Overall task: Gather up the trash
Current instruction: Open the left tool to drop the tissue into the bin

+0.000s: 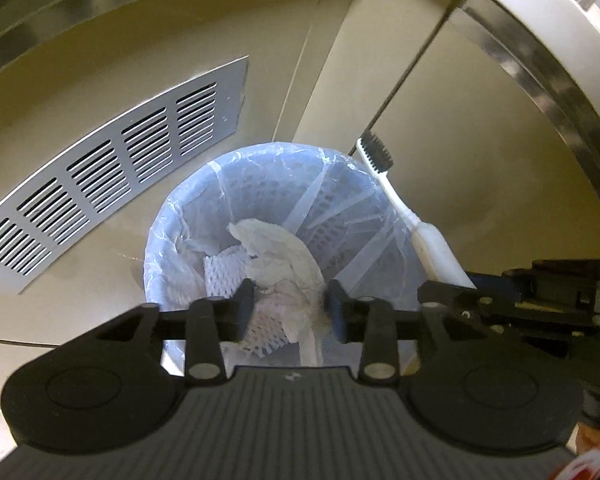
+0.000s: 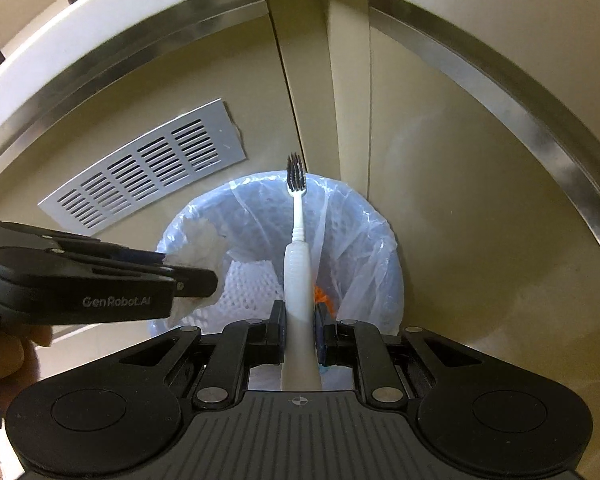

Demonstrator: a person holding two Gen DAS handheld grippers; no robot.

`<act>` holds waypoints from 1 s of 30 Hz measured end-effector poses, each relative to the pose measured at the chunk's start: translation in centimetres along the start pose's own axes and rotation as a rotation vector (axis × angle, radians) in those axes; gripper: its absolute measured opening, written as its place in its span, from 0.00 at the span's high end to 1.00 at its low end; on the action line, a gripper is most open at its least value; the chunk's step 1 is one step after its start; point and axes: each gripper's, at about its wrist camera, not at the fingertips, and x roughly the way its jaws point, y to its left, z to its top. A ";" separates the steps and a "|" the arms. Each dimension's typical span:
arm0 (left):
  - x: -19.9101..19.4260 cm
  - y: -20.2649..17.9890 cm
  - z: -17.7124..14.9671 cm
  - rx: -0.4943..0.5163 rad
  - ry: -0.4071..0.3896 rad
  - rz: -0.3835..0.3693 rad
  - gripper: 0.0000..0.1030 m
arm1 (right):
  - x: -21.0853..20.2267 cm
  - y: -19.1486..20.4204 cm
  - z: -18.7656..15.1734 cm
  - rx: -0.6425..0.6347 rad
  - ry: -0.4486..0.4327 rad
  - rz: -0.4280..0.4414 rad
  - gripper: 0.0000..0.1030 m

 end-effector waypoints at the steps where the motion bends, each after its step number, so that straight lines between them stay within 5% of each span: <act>1: 0.0 0.1 0.0 -0.001 -0.002 0.005 0.56 | 0.1 0.0 0.0 0.001 0.001 0.000 0.86; 30: -1.7 2.6 -1.5 -0.060 -0.008 0.033 0.56 | 3.3 0.7 0.8 0.018 0.090 0.039 0.86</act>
